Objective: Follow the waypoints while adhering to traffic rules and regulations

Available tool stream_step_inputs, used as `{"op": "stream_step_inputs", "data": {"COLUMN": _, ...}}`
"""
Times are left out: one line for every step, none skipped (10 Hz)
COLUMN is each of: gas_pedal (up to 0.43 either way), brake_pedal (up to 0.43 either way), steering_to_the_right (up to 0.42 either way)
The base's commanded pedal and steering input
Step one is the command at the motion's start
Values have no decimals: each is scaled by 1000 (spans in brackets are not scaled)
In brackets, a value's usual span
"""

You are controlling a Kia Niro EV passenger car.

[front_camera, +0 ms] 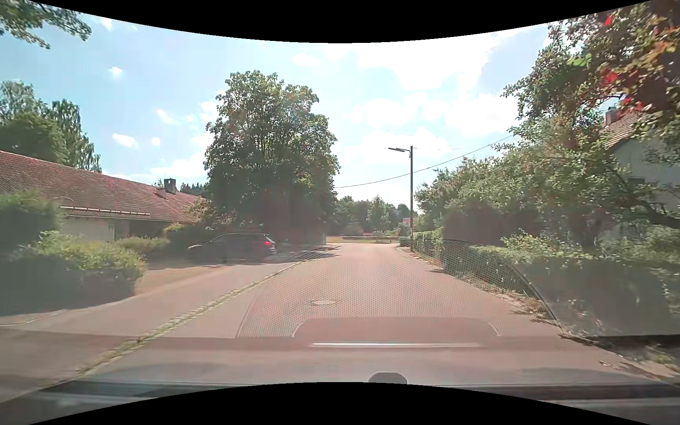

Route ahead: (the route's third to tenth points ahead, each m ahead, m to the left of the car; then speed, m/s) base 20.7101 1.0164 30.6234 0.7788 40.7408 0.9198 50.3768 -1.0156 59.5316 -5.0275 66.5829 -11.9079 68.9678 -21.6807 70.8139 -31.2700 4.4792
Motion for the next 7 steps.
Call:
{"op": "stream_step_inputs", "data": {"gas_pedal": 0, "brake_pedal": 0, "steering_to_the_right": 11}}
{"op": "stream_step_inputs", "data": {"gas_pedal": 0, "brake_pedal": 0, "steering_to_the_right": 11}}
{"op": "stream_step_inputs", "data": {"gas_pedal": 0, "brake_pedal": 0, "steering_to_the_right": 11}}
{"op": "stream_step_inputs", "data": {"gas_pedal": 0, "brake_pedal": 0, "steering_to_the_right": 12}}
{"op": "stream_step_inputs", "data": {"gas_pedal": 0, "brake_pedal": 0, "steering_to_the_right": 15}}
{"op": "stream_step_inputs", "data": {"gas_pedal": 0, "brake_pedal": 0, "steering_to_the_right": 20}}
{"op": "stream_step_inputs", "data": {"gas_pedal": 8, "brake_pedal": 0, "steering_to_the_right": 25}}
